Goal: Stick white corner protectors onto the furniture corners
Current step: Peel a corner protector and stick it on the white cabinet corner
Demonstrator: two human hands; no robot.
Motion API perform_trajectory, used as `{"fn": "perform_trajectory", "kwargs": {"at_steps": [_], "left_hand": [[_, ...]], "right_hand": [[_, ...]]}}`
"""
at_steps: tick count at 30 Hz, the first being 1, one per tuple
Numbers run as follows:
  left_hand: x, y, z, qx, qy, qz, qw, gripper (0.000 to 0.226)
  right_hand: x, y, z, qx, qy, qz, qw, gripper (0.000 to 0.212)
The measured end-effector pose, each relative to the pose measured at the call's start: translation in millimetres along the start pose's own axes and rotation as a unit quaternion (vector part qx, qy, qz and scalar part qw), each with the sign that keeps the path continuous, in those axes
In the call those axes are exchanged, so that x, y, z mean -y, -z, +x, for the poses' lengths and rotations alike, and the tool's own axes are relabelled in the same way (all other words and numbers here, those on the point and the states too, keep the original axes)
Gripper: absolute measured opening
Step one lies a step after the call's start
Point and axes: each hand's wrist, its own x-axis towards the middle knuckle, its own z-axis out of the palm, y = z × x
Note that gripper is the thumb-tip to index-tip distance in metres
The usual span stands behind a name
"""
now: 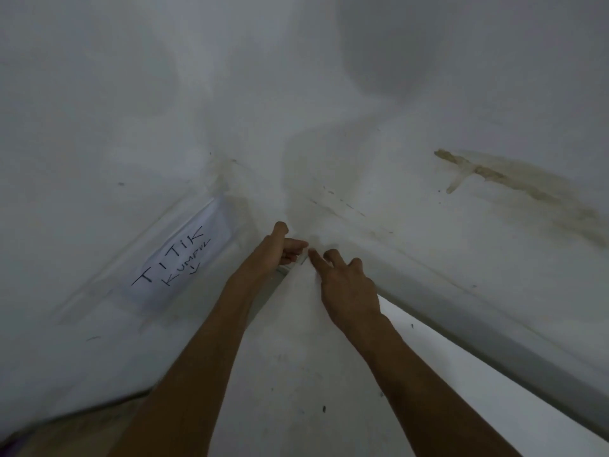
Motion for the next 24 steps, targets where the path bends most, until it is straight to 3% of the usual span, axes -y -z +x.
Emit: {"fn": "perform_trajectory", "kwargs": {"at_steps": [24], "left_hand": [[2,1,2,0.007,-0.006,0.03,0.999,0.055]], "right_hand": [[18,6,-6,0.058,-0.007,-0.046,0.997,0.07]]}}
